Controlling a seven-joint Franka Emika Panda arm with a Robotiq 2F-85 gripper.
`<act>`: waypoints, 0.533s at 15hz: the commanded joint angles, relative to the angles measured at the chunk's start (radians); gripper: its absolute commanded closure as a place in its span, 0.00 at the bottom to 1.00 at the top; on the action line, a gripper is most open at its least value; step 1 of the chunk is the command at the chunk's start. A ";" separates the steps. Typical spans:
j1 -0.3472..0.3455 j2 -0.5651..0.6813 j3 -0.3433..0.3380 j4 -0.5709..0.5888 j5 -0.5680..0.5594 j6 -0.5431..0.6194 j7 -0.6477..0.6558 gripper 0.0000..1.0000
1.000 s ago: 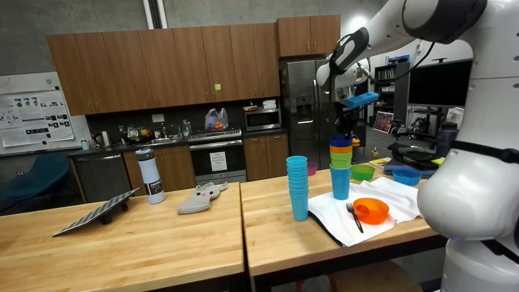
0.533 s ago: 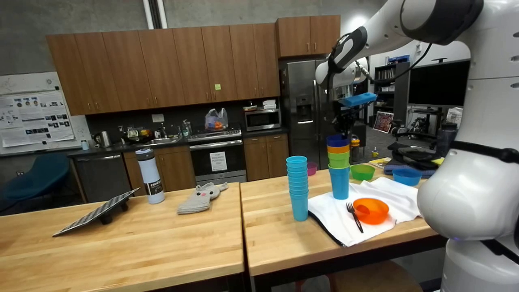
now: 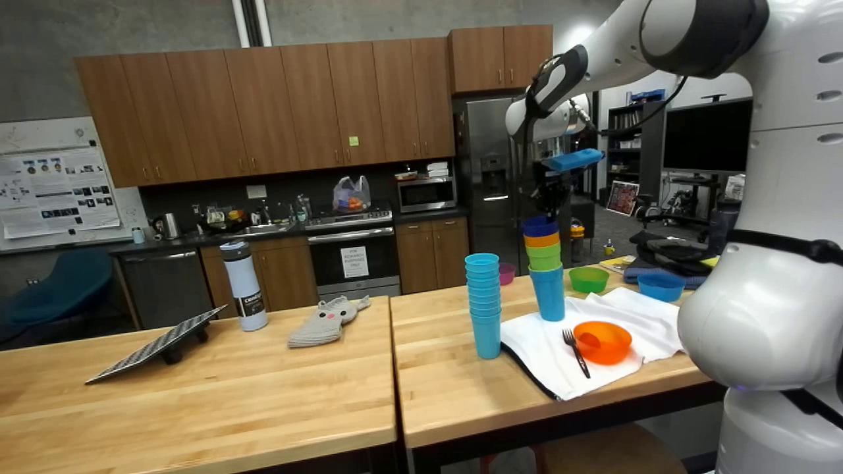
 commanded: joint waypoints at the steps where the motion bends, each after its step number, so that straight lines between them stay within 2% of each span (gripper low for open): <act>1: 0.003 0.033 0.008 0.070 0.014 -0.012 -0.004 0.99; 3: -0.009 -0.013 0.001 0.016 0.014 0.006 -0.026 0.99; 8: -0.016 -0.027 -0.006 0.006 0.017 0.004 -0.024 0.99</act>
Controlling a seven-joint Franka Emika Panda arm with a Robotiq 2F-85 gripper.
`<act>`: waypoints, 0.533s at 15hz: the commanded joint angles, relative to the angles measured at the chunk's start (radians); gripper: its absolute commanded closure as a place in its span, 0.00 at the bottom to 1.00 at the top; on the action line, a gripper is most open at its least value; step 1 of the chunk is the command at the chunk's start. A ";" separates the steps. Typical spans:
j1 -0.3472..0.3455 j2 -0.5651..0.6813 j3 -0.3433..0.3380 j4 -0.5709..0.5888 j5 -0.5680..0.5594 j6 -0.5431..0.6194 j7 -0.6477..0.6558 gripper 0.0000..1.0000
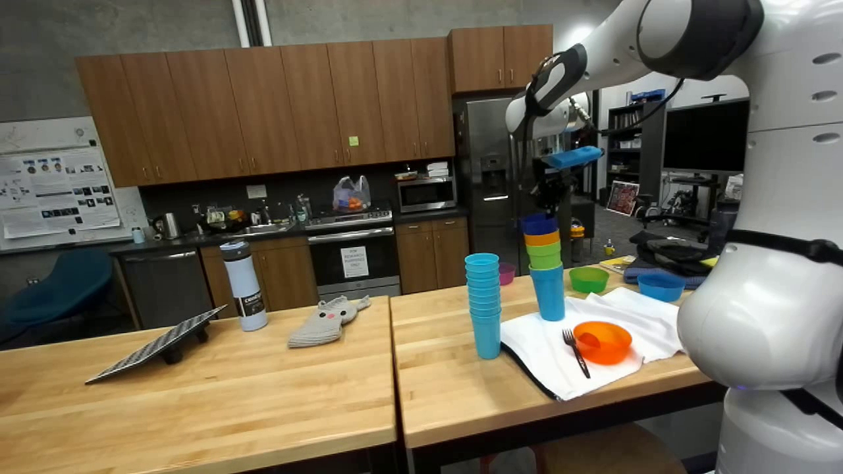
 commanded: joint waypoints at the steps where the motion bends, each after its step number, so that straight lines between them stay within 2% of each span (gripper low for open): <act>1: -0.007 -0.047 -0.006 -0.031 0.014 0.008 -0.013 0.99; 8: -0.005 -0.092 -0.009 -0.051 0.014 0.008 -0.004 0.99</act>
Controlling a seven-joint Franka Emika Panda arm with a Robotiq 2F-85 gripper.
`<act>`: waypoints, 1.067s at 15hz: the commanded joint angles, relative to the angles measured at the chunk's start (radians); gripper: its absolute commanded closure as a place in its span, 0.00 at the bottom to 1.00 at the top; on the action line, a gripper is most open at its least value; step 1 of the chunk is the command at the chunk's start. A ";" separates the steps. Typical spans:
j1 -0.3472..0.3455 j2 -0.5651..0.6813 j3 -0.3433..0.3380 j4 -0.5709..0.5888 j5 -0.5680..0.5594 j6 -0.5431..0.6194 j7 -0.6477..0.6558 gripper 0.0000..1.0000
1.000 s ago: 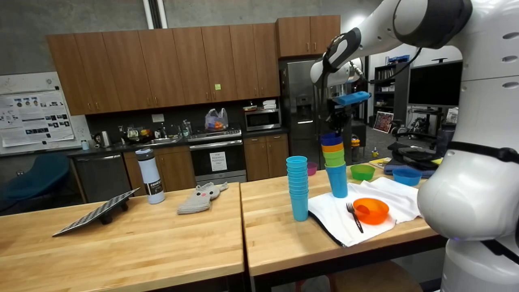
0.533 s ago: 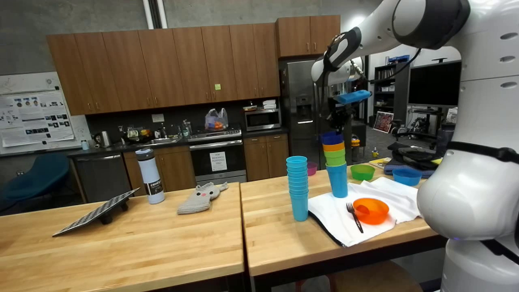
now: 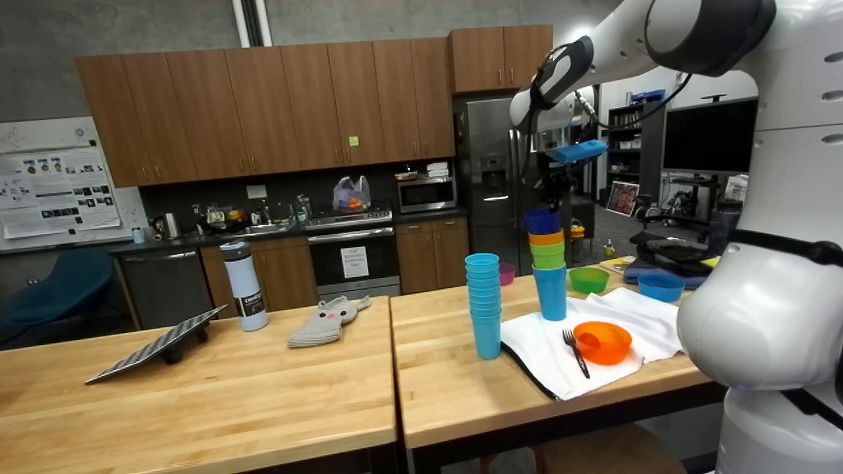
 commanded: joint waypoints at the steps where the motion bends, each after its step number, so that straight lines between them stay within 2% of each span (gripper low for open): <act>1: -0.003 -0.059 -0.007 -0.032 0.016 -0.001 -0.022 0.99; 6: 0.001 -0.107 -0.009 -0.066 0.015 0.002 -0.004 0.99; 16: 0.006 -0.173 -0.017 -0.064 0.014 -0.011 -0.011 0.99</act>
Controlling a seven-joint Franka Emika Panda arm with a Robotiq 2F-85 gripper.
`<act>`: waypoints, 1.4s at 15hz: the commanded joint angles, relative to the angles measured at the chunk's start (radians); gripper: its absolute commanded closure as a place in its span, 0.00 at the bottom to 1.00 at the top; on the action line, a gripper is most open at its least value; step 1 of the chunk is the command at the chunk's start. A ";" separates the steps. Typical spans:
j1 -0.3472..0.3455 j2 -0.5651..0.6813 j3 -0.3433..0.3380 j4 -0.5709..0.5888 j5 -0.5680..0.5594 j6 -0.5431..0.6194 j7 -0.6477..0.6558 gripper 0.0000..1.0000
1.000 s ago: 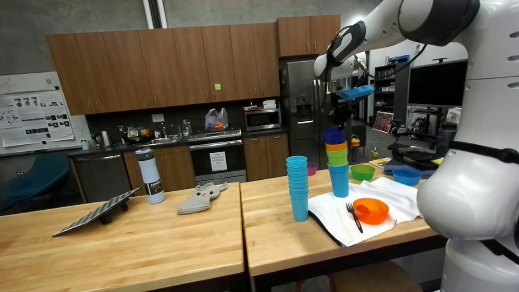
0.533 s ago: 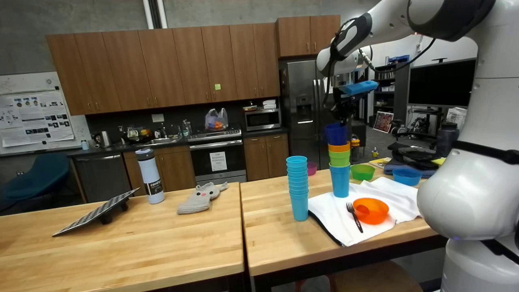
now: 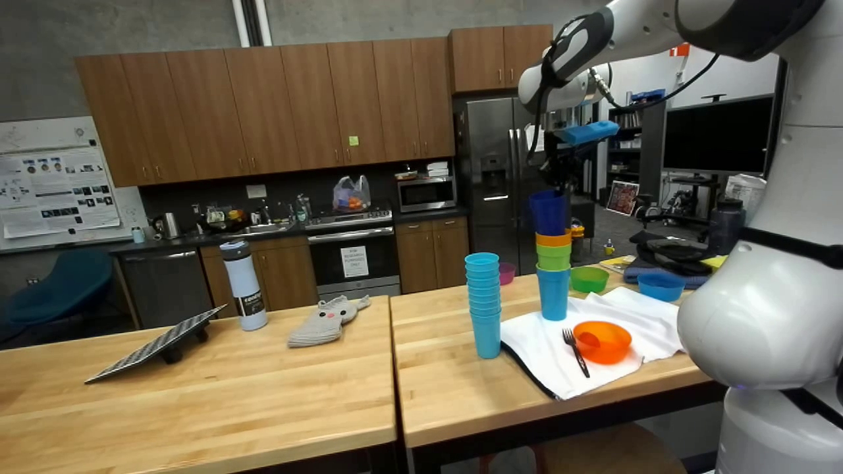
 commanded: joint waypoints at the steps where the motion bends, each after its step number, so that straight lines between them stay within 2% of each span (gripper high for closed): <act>1: 0.005 -0.057 -0.008 -0.014 0.014 -0.012 -0.019 0.99; 14: 0.038 -0.150 -0.008 0.007 0.019 -0.029 -0.138 0.99; 21: 0.077 -0.079 0.006 0.099 0.020 -0.040 -0.193 0.99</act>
